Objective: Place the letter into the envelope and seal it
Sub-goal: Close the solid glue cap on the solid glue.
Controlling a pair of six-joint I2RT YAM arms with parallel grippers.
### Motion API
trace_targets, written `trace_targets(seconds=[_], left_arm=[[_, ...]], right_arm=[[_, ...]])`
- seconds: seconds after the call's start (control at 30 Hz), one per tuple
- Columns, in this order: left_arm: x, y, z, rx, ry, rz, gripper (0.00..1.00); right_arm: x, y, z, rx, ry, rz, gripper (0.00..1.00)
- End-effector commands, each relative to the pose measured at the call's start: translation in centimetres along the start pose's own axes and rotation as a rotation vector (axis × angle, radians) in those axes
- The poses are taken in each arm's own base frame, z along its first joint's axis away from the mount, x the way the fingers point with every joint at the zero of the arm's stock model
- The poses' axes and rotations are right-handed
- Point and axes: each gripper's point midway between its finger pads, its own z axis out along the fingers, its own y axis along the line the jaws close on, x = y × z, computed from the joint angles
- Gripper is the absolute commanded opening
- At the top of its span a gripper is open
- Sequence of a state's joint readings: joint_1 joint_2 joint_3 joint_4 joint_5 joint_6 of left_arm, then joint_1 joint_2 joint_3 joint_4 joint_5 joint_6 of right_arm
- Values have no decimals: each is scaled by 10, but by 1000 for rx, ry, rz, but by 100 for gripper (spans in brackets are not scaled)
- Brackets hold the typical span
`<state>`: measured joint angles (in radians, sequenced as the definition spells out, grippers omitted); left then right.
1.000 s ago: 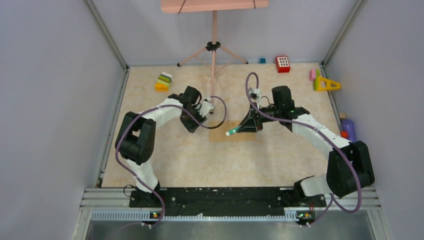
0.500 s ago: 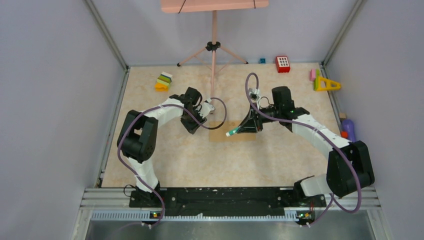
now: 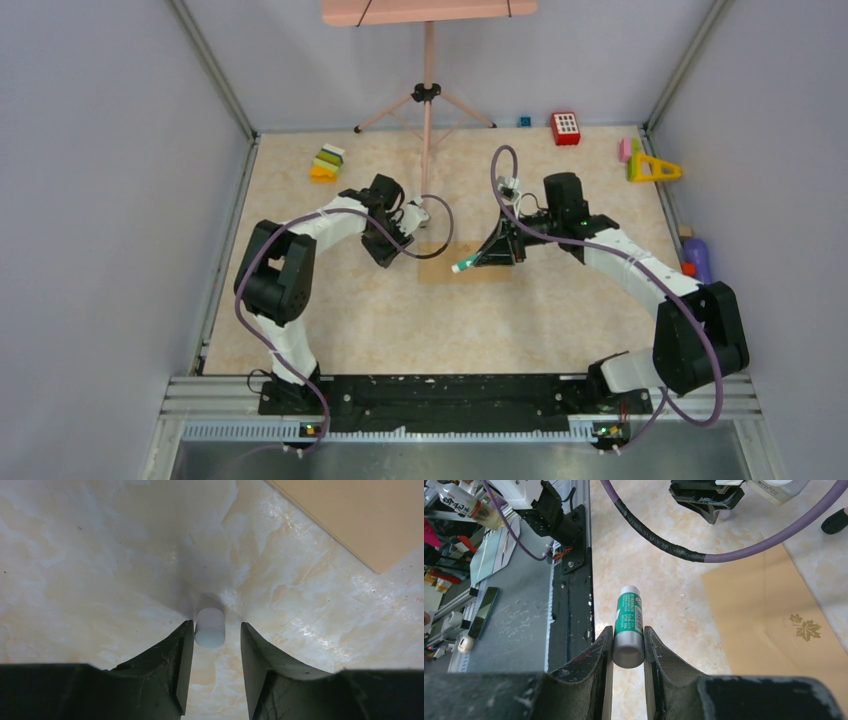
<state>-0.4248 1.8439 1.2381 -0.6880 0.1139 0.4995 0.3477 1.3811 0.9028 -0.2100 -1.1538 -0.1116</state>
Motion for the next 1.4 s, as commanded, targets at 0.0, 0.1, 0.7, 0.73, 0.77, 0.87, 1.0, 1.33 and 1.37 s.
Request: trace_targets(seconds=[0.0,0.1,0.7,0.73,0.77,0.87,1.0,1.33,1.37], left_arm=[[-17,10,-18,-43,-70,1,44],[-17,11,-20,-49,-69,1,44],[-19,12,-26,-58,-84,2,38],[-19,12,-26,-57,-83,2,37],[-18,12,-25,-54,-78,3,37],[-17,11,-25,-50,-73,3,31],[-17,9,-25,-43,-74,3,21],[-20,7,-28,-35,-89,-3,7],[-23,7,-30,-35,-100,-7,5]], right_arm=[[-10,7,-5,-19,-28,-59,6],[-9,7,-5,-19,-27,-58,6],[-9,9,-5,-27,-28,-53,5],[-9,9,-5,-27,-28,-54,6],[-9,8,-5,-26,-28,-53,5],[-9,9,-5,-28,-27,-53,5],[-9,9,-5,-28,-28,-52,5],[-9,9,-5,-29,-29,-51,5],[-9,9,-5,-30,-28,-49,5]])
